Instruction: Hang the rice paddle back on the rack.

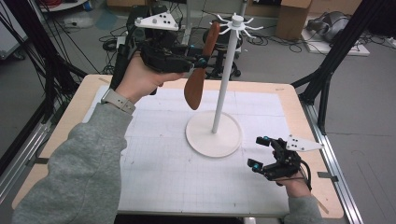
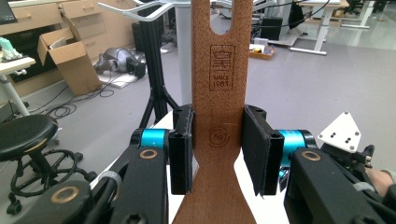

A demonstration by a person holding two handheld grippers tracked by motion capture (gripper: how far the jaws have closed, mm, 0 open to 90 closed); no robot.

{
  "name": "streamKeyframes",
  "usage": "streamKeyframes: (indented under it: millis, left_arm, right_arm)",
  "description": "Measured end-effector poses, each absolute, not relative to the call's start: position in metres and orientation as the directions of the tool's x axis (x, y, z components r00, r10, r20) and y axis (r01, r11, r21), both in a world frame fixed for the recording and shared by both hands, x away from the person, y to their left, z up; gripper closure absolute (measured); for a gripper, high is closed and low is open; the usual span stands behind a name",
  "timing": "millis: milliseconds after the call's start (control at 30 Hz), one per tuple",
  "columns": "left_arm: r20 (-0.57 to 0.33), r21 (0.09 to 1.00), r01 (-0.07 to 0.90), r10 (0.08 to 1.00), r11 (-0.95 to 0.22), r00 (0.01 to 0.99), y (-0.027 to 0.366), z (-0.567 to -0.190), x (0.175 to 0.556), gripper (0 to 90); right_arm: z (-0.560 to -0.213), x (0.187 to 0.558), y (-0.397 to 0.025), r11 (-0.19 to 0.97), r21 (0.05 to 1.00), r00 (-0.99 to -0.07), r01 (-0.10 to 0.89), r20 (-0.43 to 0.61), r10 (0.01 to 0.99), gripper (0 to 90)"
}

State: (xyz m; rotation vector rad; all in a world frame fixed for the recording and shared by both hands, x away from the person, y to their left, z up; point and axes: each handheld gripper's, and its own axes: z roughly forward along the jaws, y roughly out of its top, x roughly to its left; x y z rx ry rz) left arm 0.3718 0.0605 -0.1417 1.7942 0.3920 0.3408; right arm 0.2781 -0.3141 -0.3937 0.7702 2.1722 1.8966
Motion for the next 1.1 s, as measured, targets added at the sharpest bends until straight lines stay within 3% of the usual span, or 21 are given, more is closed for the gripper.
streamKeyframes:
  millis: [1100]
  left_arm:
    - [0.011, 0.959, 0.117, 0.450, -0.257, 0.893, 0.047, -0.150, 0.383, 65.0]
  right_arm:
    - [-0.394, 0.277, -0.316, 0.056, 0.959, -0.854, 0.277, 0.219, 0.472, 0.8]
